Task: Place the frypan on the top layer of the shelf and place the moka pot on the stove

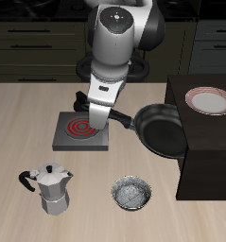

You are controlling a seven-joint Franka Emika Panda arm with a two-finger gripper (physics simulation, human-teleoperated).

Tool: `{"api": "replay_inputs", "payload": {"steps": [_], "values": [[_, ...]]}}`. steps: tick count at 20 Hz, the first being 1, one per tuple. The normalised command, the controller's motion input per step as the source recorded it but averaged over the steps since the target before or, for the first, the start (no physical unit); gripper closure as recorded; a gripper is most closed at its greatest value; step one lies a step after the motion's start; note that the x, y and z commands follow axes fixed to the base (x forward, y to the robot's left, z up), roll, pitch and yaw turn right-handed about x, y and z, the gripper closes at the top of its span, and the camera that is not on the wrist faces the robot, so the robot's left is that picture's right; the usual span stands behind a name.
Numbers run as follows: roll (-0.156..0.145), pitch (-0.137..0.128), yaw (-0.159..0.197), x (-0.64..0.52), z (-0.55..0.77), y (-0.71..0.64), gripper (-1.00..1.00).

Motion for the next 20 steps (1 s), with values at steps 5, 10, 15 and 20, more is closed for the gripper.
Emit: {"api": "replay_inputs", "payload": {"steps": [5,10,15,20], "values": [[0.075,0.003,0.035,-0.17,-0.09,0.30,1.00],[0.053,-0.009,0.027,-0.09,-0.01,0.31,1.00],[0.030,0.000,0.003,-0.02,0.01,0.19,1.00],[0.026,-0.004,-0.002,0.00,0.06,0.26,1.00]]}}
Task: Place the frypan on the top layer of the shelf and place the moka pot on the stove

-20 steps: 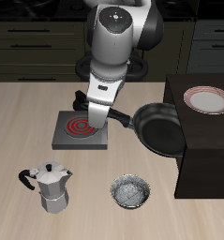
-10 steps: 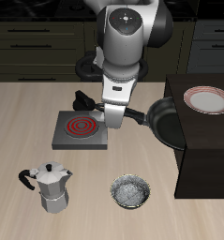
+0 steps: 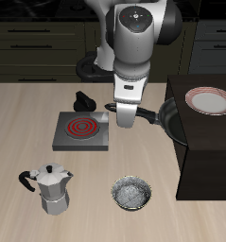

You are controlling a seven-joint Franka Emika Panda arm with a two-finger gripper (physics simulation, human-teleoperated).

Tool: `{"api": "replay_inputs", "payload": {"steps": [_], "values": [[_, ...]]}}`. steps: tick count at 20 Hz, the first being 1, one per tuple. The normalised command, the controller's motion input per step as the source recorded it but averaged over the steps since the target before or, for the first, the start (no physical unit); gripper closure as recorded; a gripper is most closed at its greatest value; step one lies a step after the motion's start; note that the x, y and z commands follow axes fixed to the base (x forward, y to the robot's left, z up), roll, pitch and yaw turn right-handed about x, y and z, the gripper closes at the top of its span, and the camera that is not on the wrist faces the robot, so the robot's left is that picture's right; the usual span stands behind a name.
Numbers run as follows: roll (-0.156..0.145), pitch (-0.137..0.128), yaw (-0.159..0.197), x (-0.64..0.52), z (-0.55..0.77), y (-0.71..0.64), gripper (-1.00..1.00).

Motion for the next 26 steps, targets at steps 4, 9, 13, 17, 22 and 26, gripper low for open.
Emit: {"api": "replay_inputs", "payload": {"steps": [4,9,13,17,22,26], "values": [[0.021,-0.003,-0.014,-0.02,0.06,0.20,1.00],[0.026,0.010,-0.015,0.02,-0.06,0.27,1.00],[0.018,0.023,-0.023,0.05,-0.13,0.25,1.00],[0.015,0.009,-0.003,0.03,-0.09,0.11,1.00],[0.009,0.003,-0.021,0.03,-0.05,0.16,1.00],[0.023,0.009,-0.007,-0.01,-0.11,0.28,1.00]]}}
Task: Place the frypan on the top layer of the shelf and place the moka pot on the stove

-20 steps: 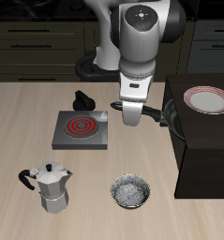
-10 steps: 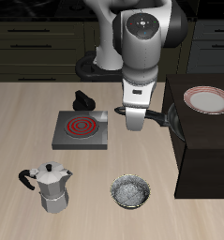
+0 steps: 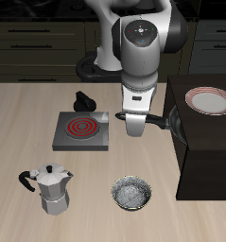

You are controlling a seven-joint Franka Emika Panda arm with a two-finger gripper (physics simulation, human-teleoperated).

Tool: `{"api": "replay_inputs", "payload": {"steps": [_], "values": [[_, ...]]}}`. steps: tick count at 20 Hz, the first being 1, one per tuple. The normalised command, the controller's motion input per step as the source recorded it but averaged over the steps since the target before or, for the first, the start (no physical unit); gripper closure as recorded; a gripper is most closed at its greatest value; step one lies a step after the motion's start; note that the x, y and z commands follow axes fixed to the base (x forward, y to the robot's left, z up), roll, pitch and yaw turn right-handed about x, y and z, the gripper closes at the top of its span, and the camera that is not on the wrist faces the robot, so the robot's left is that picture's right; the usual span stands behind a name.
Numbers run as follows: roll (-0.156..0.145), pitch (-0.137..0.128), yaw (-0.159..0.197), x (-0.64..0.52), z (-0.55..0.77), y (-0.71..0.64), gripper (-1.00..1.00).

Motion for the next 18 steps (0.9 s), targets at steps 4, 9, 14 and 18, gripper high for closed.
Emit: {"api": "replay_inputs", "payload": {"steps": [4,9,14,18], "values": [[0.017,0.004,-0.019,0.01,0.02,0.15,1.00],[-0.025,-0.026,-0.071,0.01,0.13,0.24,1.00],[-0.031,-0.002,-0.044,0.15,0.04,0.16,1.00],[-0.017,0.007,-0.029,0.13,-0.09,0.05,1.00]]}}
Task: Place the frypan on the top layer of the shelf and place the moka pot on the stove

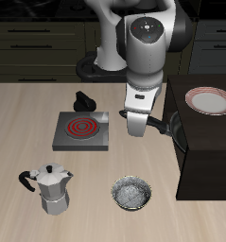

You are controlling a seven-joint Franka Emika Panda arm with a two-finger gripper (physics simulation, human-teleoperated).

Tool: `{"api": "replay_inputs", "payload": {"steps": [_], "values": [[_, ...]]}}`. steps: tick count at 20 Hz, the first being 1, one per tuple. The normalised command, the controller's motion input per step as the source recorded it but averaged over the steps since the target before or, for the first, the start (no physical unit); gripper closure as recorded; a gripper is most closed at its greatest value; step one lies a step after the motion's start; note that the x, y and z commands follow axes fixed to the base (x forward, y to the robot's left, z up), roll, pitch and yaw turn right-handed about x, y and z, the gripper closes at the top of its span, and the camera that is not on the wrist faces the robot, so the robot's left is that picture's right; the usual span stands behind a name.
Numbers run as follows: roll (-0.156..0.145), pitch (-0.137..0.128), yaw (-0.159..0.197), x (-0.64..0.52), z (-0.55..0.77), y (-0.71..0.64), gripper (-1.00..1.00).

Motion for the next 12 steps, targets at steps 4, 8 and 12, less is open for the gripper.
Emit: {"api": "replay_inputs", "payload": {"steps": [4,8,12], "values": [[-0.011,0.015,-0.025,0.12,-0.08,0.08,1.00],[-0.027,0.011,-0.033,0.12,-0.07,-0.01,1.00],[-0.023,0.009,-0.040,0.06,-0.07,0.00,1.00]]}}
